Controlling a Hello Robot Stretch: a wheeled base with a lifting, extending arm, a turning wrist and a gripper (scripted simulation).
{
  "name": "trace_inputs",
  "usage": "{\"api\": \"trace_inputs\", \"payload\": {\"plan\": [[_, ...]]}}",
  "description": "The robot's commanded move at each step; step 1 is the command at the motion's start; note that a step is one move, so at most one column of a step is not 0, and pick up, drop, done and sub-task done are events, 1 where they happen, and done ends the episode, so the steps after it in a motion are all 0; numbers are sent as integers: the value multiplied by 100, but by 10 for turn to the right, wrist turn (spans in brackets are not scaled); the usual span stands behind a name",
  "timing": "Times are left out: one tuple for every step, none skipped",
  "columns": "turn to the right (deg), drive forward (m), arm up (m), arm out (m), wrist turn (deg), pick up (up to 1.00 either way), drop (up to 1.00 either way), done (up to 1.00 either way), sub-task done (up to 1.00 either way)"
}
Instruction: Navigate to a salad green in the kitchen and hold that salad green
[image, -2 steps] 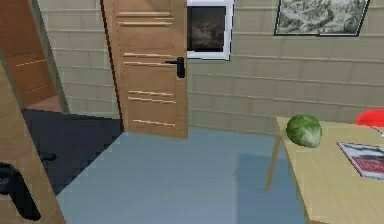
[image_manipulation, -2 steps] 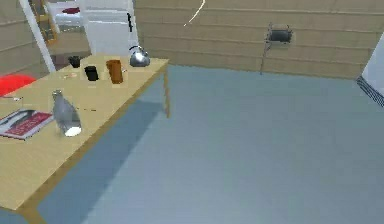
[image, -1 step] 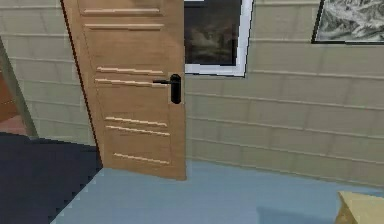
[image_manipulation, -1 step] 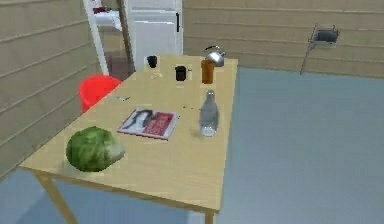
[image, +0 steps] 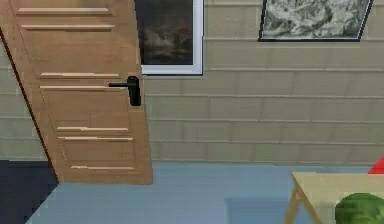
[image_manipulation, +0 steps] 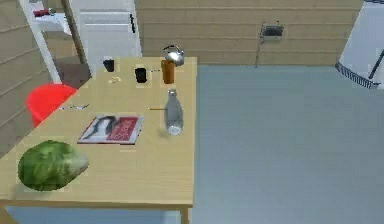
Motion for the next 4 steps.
{"api": "trace_inputs", "payload": {"plan": [[0,100,0,0,0,0,0,0,0],[240,0,0,0,0,0,0,0,0],[0,5,0,0,0,0,0,0,0],[450,0,0,0,0,0,0,0,0]]}}
